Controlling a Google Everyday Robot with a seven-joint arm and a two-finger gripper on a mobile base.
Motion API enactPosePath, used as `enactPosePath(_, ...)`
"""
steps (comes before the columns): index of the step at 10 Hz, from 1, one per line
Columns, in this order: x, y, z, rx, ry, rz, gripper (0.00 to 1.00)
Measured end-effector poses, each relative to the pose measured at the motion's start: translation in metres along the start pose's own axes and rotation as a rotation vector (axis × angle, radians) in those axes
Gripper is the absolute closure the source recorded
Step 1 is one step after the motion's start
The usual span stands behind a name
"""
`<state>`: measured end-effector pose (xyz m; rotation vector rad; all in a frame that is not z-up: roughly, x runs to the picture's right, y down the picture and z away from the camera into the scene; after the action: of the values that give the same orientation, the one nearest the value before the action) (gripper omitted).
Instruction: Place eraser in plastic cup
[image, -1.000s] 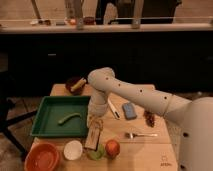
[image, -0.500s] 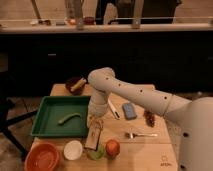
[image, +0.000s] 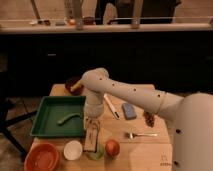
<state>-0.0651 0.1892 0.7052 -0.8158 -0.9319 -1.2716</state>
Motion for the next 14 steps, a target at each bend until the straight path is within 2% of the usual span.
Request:
enactPosePath(5,-0.011,0.008,0.018,-0.048,-0.046,-0.027,1.0)
enactPosePath(9,-0.016,0.019,0.031,-0.038,-0.058,-0.022,1.0)
enactPosePath(14,-0.014,0.02,0.039,-0.03,-0.061,-0.02,1.0)
